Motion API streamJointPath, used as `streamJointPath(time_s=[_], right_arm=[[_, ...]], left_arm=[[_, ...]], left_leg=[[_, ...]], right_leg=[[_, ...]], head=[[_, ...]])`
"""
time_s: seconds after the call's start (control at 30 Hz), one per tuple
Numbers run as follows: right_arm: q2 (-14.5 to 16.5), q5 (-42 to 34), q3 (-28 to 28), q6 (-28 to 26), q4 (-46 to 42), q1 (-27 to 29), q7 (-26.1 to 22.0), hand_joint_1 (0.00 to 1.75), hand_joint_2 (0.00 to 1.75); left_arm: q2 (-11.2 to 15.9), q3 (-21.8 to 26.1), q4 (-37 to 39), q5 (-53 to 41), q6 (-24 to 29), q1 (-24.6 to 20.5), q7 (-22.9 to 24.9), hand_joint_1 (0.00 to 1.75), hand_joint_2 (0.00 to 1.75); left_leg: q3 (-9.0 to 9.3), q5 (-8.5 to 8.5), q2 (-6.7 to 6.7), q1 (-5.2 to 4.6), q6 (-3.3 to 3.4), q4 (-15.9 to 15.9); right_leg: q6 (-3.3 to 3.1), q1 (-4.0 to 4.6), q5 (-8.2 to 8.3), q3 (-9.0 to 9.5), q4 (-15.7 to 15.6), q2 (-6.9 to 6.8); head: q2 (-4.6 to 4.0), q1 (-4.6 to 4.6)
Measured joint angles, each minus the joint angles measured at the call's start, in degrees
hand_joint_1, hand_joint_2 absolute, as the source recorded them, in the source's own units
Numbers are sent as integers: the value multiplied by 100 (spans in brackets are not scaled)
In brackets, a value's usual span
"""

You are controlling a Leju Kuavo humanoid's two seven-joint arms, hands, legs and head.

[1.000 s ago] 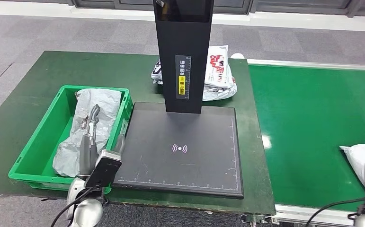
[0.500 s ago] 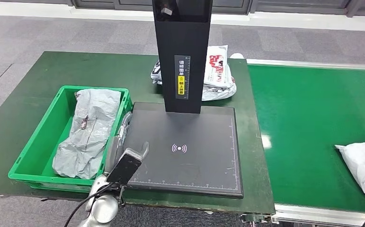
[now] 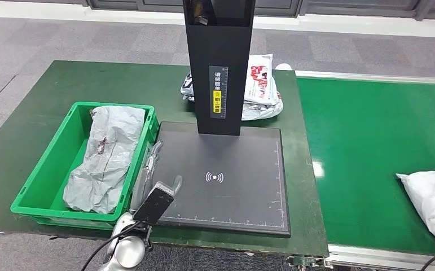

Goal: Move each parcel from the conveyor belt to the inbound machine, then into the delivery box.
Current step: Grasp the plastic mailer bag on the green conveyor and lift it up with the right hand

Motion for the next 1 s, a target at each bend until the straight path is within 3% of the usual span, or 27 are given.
streamJointPath(time_s=[0.03,0.17,0.2,0.33,0.6,0.87,1.0], right_arm=[[10,37,23,30,55,2,26,0,175],[93,112,138,133,211,38,47,54,175],[116,107,160,146,230,65,46,54,175],[197,94,190,156,257,164,23,175,175],[252,-106,284,228,257,181,-227,175,175],[398,-842,336,289,218,189,-697,175,175],[443,-1897,356,482,111,254,-1204,175,175]], left_arm=[[2,-25,31,-2,29,-20,0,0,175],[4,-125,171,36,62,-165,0,0,175],[4,-146,202,49,62,-201,0,0,175],[4,-213,315,87,62,-287,0,0,175],[25,-227,484,187,157,-368,-8,0,175],[89,-227,619,259,287,-368,-78,0,175],[120,-223,636,291,356,-356,-84,0,175]], left_leg=[[0,0,0,0,0,0],[2,1,0,0,1,0],[2,2,-1,0,1,0],[2,3,-1,1,2,0],[2,1,11,5,2,1],[-7,-5,39,4,5,1],[-41,-5,62,8,-9,-1]], right_leg=[[0,0,0,0,0,0],[0,0,0,1,0,-1],[0,0,0,1,0,-2],[0,1,0,2,1,-1],[3,5,3,5,-2,10],[5,3,11,6,-1,37],[-2,6,28,-6,4,62]], head=[[0,0],[0,-1],[0,-1],[0,-1],[0,-1],[0,-1],[0,2]])
